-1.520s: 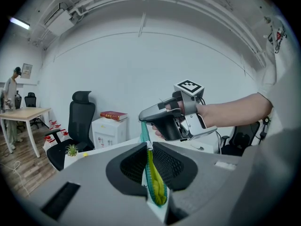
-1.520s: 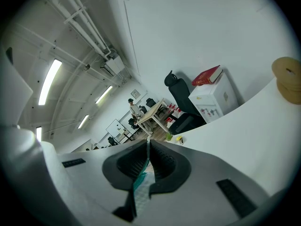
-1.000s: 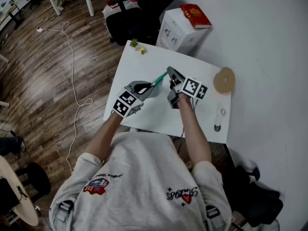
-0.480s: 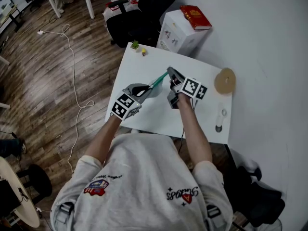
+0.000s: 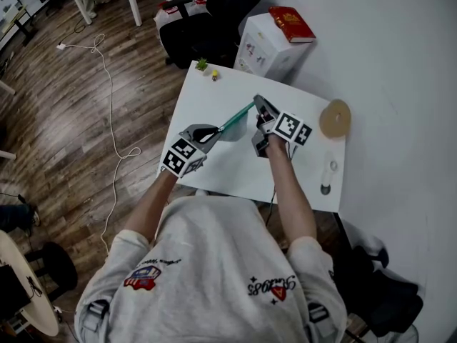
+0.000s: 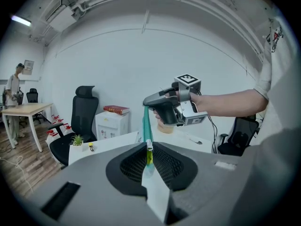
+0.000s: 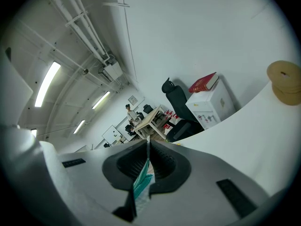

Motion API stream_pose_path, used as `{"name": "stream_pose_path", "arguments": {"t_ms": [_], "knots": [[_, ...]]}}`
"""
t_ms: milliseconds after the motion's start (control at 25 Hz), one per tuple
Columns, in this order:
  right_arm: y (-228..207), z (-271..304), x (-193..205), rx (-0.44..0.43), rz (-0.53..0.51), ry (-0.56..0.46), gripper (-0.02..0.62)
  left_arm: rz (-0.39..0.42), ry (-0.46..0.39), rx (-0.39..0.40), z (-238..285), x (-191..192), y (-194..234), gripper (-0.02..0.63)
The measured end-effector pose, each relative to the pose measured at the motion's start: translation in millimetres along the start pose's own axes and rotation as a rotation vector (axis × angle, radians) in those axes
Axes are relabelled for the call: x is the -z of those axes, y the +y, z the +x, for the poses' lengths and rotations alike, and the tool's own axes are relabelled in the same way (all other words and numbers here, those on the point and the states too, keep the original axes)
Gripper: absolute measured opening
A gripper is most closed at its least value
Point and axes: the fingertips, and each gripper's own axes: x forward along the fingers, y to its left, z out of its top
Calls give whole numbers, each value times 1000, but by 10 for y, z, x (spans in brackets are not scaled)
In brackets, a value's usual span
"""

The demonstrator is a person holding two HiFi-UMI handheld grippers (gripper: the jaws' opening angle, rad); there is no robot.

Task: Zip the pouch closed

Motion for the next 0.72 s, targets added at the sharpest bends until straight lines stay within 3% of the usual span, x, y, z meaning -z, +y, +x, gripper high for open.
{"name": "stream_pose_path", "arguments": {"t_ms": [320,480,720], "knots": [[-134,-120,-89,4,60,-44,21,-5,36,-27,-3,119,36,39],[-75,-90,-91,-43,99,-46,21,-2,50,-63,44,178,116,43],[141,-77,-64,-73,-58,-18,21,-130,3,-105,-14,247,319,43]]}}
